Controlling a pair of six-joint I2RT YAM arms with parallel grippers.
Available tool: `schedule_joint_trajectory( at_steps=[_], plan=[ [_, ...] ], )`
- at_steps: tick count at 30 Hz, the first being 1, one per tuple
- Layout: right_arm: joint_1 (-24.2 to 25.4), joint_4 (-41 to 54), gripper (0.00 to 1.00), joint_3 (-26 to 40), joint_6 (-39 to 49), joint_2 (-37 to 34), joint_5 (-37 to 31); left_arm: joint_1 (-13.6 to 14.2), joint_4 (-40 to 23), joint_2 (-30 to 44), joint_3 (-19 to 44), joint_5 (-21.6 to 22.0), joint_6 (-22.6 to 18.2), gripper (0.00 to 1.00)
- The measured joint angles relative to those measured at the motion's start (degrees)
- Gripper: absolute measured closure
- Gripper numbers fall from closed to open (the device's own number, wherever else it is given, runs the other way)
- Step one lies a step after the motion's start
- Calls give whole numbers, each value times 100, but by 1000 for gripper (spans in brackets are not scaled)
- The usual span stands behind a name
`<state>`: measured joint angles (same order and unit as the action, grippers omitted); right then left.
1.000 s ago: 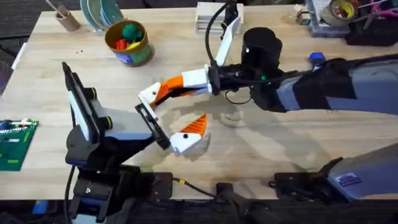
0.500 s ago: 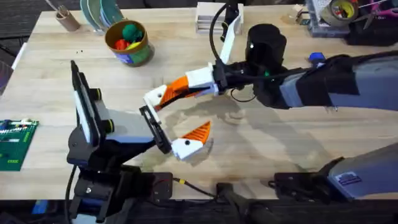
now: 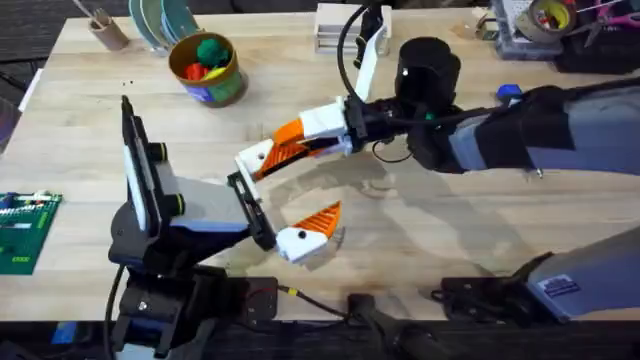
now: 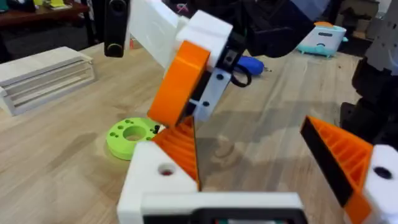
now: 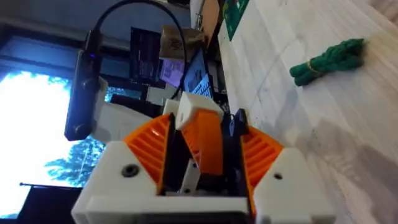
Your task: Pick up the gripper from the table and insert it into the empty holder that is missing its gripper. Then pick up a screw, insert it into the mounting hole, and use the screwdriver to tighten it. Finally, clean up the table by picking up the vegetable and placing it into the bucket.
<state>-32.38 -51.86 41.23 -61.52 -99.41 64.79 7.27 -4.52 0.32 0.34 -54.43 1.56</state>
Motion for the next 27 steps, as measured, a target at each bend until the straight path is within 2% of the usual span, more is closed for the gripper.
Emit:
schedule_joint_trajectory(
  at_steps=[3, 5, 10, 11, 12, 13, 17, 21, 24, 27],
  plan=[
    [37, 0, 338, 0, 5, 2, -2, 0, 0, 0, 0, 0, 0, 8],
    [105, 0, 319, 0, 14, 2, -25, 0, -1, 0, 0, 0, -1, 8],
    [481, 2, 235, 0, 20, 2, -420, 0, -2, 0, 0, 0, 0, 8],
    [572, -1, 174, 2, 24, 2, -543, 0, -2, -1, 0, 0, -2, 8],
    [675, -4, 65, 2, 43, 2, -678, 0, 0, 0, 0, 0, -1, 8],
    [763, -9, 28, 2, 64, 0, -812, 0, -2, 0, 0, -2, 0, 8],
    [1059, -19, 11, 76, 320, 2, -1188, 0, 0, 0, 0, 0, 0, 8],
    [1145, 146, 10, 425, 921, 2, -1428, 0, -2, -1, 0, -1, -1, 8],
    [1145, 838, 8, 751, 1500, 13, -1629, 0, -2, 0, 0, -2, 0, 8],
    [1145, 1921, 9, 1005, 2143, 89, -1876, 0, -2, -1, 0, -2, -2, 8]
  ],
)
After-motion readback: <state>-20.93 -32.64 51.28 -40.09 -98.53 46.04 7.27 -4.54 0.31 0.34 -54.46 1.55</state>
